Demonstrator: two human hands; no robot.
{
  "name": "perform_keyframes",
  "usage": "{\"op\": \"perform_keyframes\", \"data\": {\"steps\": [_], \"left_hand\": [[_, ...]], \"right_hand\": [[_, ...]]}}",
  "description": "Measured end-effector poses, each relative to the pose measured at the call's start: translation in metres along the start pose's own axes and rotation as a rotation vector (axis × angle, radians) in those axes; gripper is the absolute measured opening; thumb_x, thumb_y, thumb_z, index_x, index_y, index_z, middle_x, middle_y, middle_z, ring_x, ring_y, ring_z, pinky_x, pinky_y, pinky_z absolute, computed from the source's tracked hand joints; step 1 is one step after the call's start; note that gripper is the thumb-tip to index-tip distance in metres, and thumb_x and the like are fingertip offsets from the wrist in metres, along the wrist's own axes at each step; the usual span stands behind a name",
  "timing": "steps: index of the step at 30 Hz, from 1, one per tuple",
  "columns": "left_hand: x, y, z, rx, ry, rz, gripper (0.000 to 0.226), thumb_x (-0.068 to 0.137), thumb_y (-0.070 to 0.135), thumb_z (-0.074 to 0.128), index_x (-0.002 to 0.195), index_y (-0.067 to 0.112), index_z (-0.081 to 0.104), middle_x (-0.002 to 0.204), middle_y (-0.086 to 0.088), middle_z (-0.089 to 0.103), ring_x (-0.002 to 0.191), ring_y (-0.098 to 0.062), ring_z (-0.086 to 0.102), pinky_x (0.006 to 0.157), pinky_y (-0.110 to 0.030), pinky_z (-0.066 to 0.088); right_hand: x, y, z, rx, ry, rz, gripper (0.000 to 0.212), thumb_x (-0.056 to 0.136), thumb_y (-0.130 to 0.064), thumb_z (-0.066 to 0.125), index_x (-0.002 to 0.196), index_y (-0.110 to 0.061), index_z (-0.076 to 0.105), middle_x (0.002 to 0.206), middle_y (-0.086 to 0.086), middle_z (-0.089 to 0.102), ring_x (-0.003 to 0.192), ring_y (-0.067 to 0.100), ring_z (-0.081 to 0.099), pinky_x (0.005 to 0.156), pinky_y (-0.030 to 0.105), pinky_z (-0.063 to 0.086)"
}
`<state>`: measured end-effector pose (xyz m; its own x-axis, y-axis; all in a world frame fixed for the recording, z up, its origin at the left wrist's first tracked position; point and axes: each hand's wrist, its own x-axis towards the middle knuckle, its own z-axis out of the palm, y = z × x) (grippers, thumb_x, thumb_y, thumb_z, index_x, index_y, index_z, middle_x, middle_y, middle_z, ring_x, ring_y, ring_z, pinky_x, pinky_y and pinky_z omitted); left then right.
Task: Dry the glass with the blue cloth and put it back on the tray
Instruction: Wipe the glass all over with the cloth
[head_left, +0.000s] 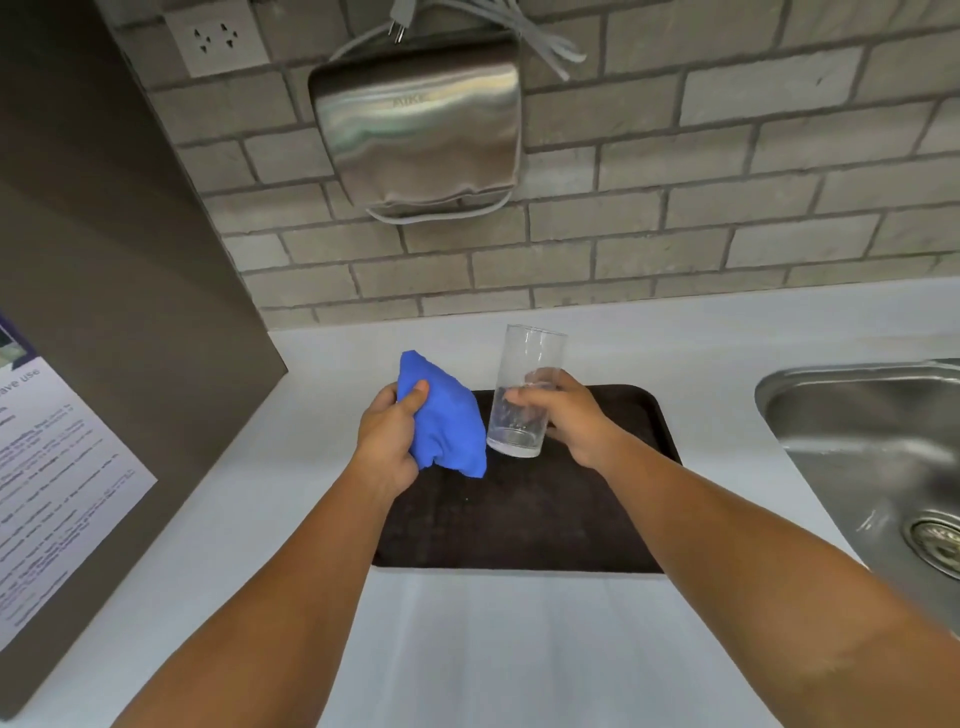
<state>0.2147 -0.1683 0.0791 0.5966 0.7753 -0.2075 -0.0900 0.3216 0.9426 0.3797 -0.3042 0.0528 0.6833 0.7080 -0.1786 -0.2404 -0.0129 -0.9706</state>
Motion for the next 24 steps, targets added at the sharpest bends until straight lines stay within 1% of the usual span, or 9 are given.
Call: {"op": "perform_keyframes", "data": {"steps": [5,8,11,13,15,17,19,21,24], "left_hand": [[-0.019,0.029,0.011,-0.033,-0.05,0.126,0.027,0.093,0.024,0.064,0.116,0.011,0.065,0.117,-0.014,0.071,0.105,-0.03,0.069,0.08,-0.04,0.057],[-0.034,0.048,0.024,-0.003,-0.108,0.207,0.024,0.092,0.026,0.065,0.11,0.011,0.069,0.111,-0.013,0.074,0.101,-0.027,0.071,0.077,-0.036,0.059],[-0.049,0.059,0.042,0.069,-0.155,0.287,0.016,0.09,0.027,0.067,0.098,0.014,0.072,0.097,-0.007,0.077,0.092,-0.024,0.073,0.071,-0.033,0.059],[-0.058,0.061,0.056,0.16,-0.138,0.366,0.01,0.09,0.028,0.067,0.094,0.019,0.071,0.094,-0.006,0.076,0.087,-0.021,0.072,0.069,-0.032,0.057],[-0.065,0.06,0.068,0.26,-0.096,0.485,0.013,0.088,0.028,0.07,0.099,0.028,0.065,0.093,0.002,0.073,0.081,-0.009,0.071,0.066,-0.022,0.055],[-0.07,0.055,0.078,0.344,-0.044,0.593,0.028,0.084,0.03,0.073,0.106,0.034,0.056,0.088,0.009,0.067,0.07,0.0,0.067,0.057,-0.014,0.051],[-0.073,0.047,0.085,0.457,-0.035,0.662,0.029,0.083,0.034,0.073,0.106,0.034,0.056,0.094,0.008,0.062,0.076,-0.002,0.063,0.06,-0.01,0.048],[-0.073,0.043,0.089,0.57,-0.045,0.719,0.016,0.086,0.033,0.07,0.101,0.03,0.065,0.102,0.003,0.057,0.084,-0.002,0.059,0.064,-0.003,0.043],[-0.069,0.049,0.09,0.526,-0.043,0.687,0.005,0.089,0.033,0.066,0.086,0.033,0.07,0.1,-0.003,0.06,0.082,-0.009,0.062,0.067,-0.007,0.046]], "right_hand": [[-0.031,-0.021,-0.001,0.224,-0.253,0.083,0.037,0.088,-0.032,0.069,0.121,-0.018,0.057,0.117,0.012,0.065,0.107,0.035,0.061,0.108,0.055,0.043],[-0.046,-0.028,0.003,0.304,-0.298,0.055,0.028,0.091,-0.035,0.064,0.109,-0.016,0.057,0.115,0.017,0.062,0.105,0.035,0.06,0.098,0.052,0.047],[-0.055,-0.03,0.008,0.361,-0.263,0.07,0.037,0.09,-0.041,0.065,0.114,-0.016,0.051,0.132,0.026,0.06,0.118,0.042,0.06,0.106,0.061,0.043],[-0.06,-0.03,0.014,0.421,-0.239,0.084,0.054,0.085,-0.047,0.067,0.125,-0.013,0.053,0.137,0.024,0.06,0.122,0.042,0.06,0.106,0.061,0.044],[-0.064,-0.03,0.02,0.457,-0.218,0.084,0.069,0.083,-0.05,0.067,0.137,-0.009,0.053,0.128,0.021,0.065,0.117,0.039,0.063,0.105,0.059,0.045],[-0.069,-0.03,0.027,0.465,-0.194,0.064,0.067,0.087,-0.052,0.063,0.138,-0.01,0.055,0.122,0.021,0.067,0.111,0.038,0.065,0.103,0.058,0.047],[-0.072,-0.031,0.032,0.464,-0.158,0.036,0.065,0.088,-0.054,0.062,0.136,-0.012,0.056,0.128,0.025,0.065,0.112,0.041,0.066,0.099,0.059,0.05],[-0.072,-0.031,0.035,0.467,-0.155,0.014,0.062,0.088,-0.055,0.063,0.132,-0.012,0.058,0.13,0.028,0.063,0.107,0.041,0.068,0.098,0.06,0.051],[-0.074,-0.031,0.035,0.509,-0.167,0.016,0.05,0.088,-0.054,0.063,0.116,-0.012,0.069,0.105,0.02,0.072,0.09,0.033,0.071,0.095,0.054,0.053]]}}
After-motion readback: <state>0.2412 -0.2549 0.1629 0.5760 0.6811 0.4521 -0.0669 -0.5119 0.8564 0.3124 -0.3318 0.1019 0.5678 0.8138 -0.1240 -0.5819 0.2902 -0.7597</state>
